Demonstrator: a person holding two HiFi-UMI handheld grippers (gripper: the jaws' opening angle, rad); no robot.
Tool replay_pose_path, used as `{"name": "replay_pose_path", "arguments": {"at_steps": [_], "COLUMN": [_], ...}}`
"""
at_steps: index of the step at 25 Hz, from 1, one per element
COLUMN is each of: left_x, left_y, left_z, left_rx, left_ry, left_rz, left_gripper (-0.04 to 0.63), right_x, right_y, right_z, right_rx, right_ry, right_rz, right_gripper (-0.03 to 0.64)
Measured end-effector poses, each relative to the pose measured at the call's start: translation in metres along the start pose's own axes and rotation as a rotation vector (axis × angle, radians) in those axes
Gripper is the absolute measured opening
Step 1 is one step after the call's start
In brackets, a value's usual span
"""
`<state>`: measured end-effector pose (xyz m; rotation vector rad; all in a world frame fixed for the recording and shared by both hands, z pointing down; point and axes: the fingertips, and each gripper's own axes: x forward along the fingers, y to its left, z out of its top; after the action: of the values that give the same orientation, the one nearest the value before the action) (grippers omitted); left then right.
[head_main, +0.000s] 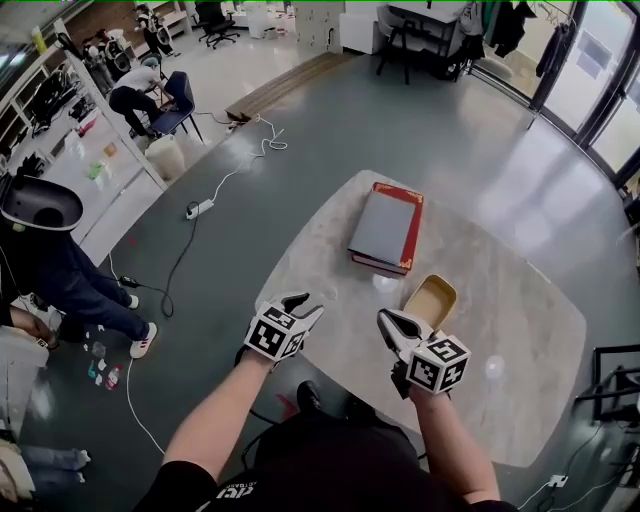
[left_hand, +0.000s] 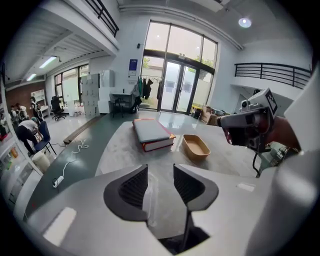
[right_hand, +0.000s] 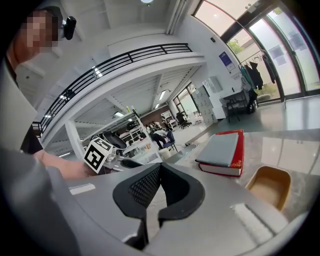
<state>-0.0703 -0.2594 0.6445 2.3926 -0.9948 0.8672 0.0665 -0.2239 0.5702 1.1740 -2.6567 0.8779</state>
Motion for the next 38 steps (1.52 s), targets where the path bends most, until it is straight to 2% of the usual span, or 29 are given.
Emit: {"name": "replay_pose_path", "arguments": {"at_steps": [5, 10, 23, 38], "left_x": [0.027, 0.05, 0.074, 0.089], "left_y": [-0.006, -0.007, -0.004, 0.003], "left_z": [-0.024, -0.054, -0.086, -0.127], "left_rx": [0.021, 0.037, 0.029, 0.001], "left_ry": [0.089, 0.178, 0.265, 0.366], "left_rz": [-0.042, -0.059, -0.095, -0.091], "left_gripper": [0.199, 0.206, 0.204, 0.199], "right_x": [-0.011, -0.022, -0.036, -0.035], "right_y": [-0.01, -0.021, -0.032, -0.038], "right_z": [-0.007, -0.008, -0.016, -0.016], "right_rx": [0.019, 0.027, 0.06, 0.078], "right_ry": [0.011, 0.009, 0.011, 0.016], "right_rz": [-0.033, -0.068, -0.107, -0.114], "right_gripper": [0.014, 0.014, 0.014, 0.014]}}
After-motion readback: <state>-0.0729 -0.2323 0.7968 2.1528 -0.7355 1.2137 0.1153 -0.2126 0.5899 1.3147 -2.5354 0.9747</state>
